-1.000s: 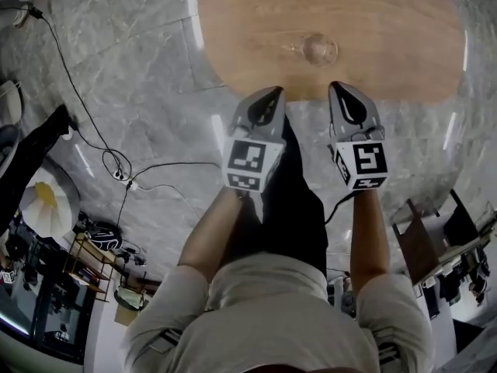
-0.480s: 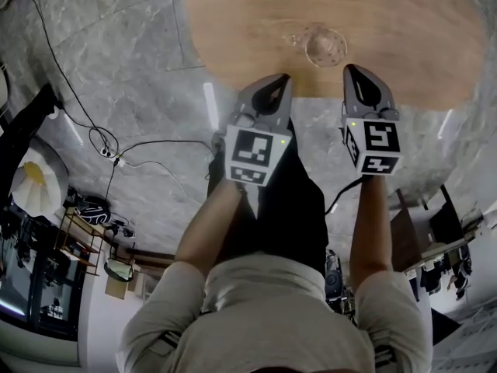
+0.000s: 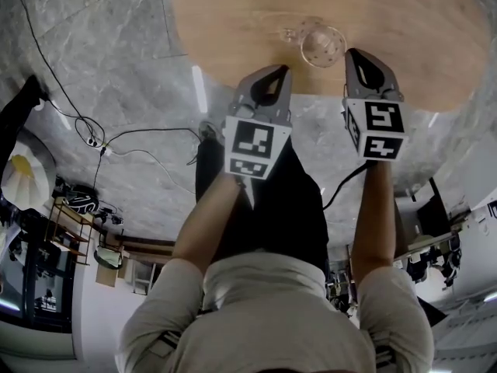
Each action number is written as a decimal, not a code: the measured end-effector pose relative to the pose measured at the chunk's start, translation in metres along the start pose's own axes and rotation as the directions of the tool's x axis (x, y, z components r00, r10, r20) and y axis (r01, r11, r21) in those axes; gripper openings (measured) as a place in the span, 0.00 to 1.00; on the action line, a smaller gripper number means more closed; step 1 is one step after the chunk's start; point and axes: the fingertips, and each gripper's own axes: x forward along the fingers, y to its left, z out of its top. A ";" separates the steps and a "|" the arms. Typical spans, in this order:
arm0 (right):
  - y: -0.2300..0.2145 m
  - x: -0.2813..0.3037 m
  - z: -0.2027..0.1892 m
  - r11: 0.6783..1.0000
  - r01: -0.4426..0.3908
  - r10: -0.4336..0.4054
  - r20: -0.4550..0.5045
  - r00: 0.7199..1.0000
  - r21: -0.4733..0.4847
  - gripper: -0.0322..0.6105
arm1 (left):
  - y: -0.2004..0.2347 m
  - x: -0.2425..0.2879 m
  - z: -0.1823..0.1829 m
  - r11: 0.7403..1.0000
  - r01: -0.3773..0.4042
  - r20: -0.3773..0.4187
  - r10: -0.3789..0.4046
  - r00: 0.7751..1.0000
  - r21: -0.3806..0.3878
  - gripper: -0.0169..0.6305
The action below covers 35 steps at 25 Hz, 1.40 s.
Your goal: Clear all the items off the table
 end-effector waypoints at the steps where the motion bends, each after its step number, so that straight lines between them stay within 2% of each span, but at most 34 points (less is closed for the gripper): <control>1: -0.001 0.002 0.001 1.000 0.001 -0.001 -0.009 1.000 -0.008 0.06 | 0.001 0.001 -0.001 1.000 -0.001 -0.002 0.001 1.000 -0.008 0.06; 3: -0.001 0.005 0.002 1.000 -0.010 0.010 -0.020 1.000 -0.016 0.07 | 0.003 0.004 -0.004 1.000 -0.005 -0.005 0.005 1.000 -0.022 0.06; 6: -0.001 0.011 0.001 0.999 -0.041 0.041 -0.041 0.998 -0.013 0.16 | 0.003 0.007 -0.005 0.999 -0.010 -0.006 0.010 1.000 -0.035 0.06; 20: -0.001 0.043 -0.008 0.998 -0.066 0.066 -0.111 0.992 0.003 0.16 | 0.005 0.006 -0.010 0.998 -0.009 -0.005 0.008 1.000 -0.065 0.06; 35: 0.000 0.068 -0.015 0.995 -0.060 0.042 -0.223 0.974 -0.075 0.16 | 0.014 0.000 -0.009 0.993 -0.019 0.012 0.020 1.000 -0.119 0.06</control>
